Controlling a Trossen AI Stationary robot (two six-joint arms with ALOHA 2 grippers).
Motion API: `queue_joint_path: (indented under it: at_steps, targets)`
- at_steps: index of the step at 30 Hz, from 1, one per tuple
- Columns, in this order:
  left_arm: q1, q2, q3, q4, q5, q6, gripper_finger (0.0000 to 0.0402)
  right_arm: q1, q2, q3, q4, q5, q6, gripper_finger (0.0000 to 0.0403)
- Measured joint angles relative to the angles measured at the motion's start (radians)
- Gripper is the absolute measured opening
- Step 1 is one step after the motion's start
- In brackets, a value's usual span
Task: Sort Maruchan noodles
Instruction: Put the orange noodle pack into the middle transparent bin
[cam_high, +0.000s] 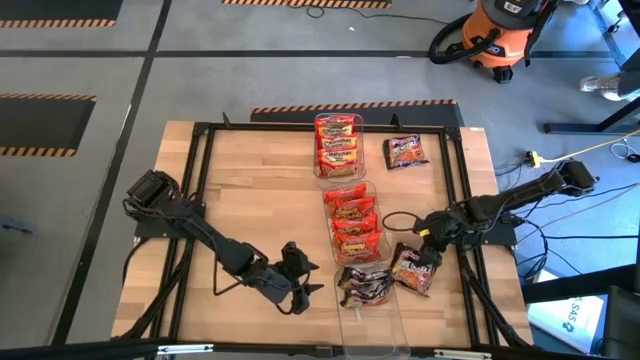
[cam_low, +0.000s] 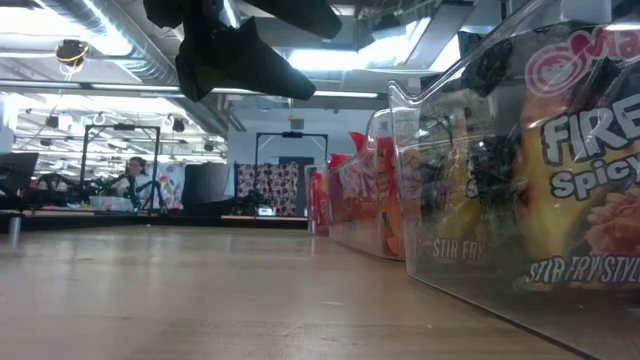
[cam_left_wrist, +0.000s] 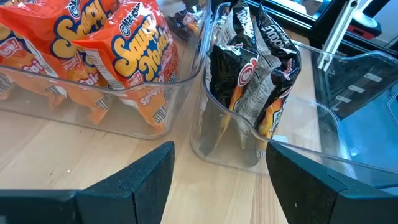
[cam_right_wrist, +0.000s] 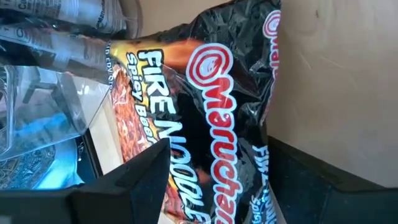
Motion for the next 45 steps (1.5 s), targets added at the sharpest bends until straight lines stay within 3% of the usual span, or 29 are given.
queue_joint_path:
  at_steps: [8, 16, 24, 27, 39, 45]
  targets:
    - [0.000, 0.000, 0.000, 0.000, -0.001, 0.000, 0.0247, 0.000, 0.059, 0.000, 0.174, -0.021, -0.006, 0.0248]
    - [0.000, 0.000, 0.000, 0.000, -0.001, 0.000, 0.0247, -0.002, 0.248, 0.007, 0.232, -0.027, -0.032, 0.0248]
    - [0.000, 0.000, 0.000, -0.003, -0.002, 0.000, 0.0247, -0.002, 0.383, 0.003, 0.422, -0.118, -0.056, 0.0242]
    - [0.000, 0.000, 0.000, -0.003, -0.002, 0.000, 0.0247, -0.002, 0.415, 0.004, 0.440, -0.135, -0.059, 0.0212]
    - [0.001, 0.000, 0.000, -0.005, -0.002, 0.001, 0.0247, 0.000, 0.467, 0.005, 0.521, -0.210, -0.132, 0.0019]
    - [0.001, 0.000, 0.000, -0.005, -0.002, 0.007, 0.0247, 0.001, 0.466, 0.060, 0.479, -0.201, -0.155, 0.0005]
